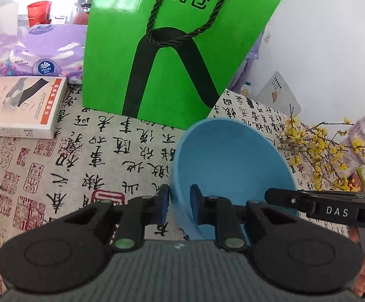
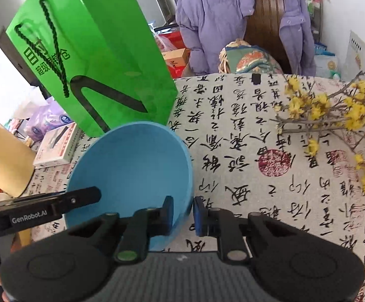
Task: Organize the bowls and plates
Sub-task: 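Grasp the blue bowl rim with both tools and carry it back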
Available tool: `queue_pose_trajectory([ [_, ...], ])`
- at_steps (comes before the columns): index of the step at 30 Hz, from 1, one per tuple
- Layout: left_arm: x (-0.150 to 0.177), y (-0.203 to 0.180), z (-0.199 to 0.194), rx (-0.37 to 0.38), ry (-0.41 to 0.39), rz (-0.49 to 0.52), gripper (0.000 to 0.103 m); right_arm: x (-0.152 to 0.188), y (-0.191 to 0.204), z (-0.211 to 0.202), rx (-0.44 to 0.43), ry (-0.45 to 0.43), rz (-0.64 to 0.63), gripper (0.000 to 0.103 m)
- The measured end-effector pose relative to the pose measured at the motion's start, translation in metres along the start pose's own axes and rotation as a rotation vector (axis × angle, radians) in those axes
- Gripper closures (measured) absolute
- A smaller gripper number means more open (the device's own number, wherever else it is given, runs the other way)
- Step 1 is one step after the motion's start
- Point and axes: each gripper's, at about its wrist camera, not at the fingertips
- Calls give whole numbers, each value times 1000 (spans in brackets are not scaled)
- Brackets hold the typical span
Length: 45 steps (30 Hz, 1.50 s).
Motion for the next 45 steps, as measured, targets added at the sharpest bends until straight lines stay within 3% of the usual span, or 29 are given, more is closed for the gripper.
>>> queue_pose_trajectory([
  [8, 17, -24, -34, -20, -27, 22, 94, 16, 10, -34, 64, -53, -35, 95],
  [16, 42, -76, -109, -10, -107, 87, 94, 42, 27, -127, 113, -157, -108, 95],
  [22, 78, -128, -160, 20, -157, 125, 94, 81, 17, -201, 116, -220, -109, 95],
  [29, 142, -178, -199, 56, -164, 168, 94, 150, -2, -272, 136, -267, -87, 95],
  [35, 215, -207, -227, 37, -182, 234, 93, 218, -12, -318, 140, -283, -80, 95],
  [45, 327, -204, -263, 35, -172, 203, 93, 334, 0, -350, 125, -281, -75, 95],
])
Point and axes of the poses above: each gripper's, at about its wrist camera, not at the fingertips, and z roughly the way its jaws point, y to its left, x to its underside, and after that the axes turned 7 degrees about y, right-handed
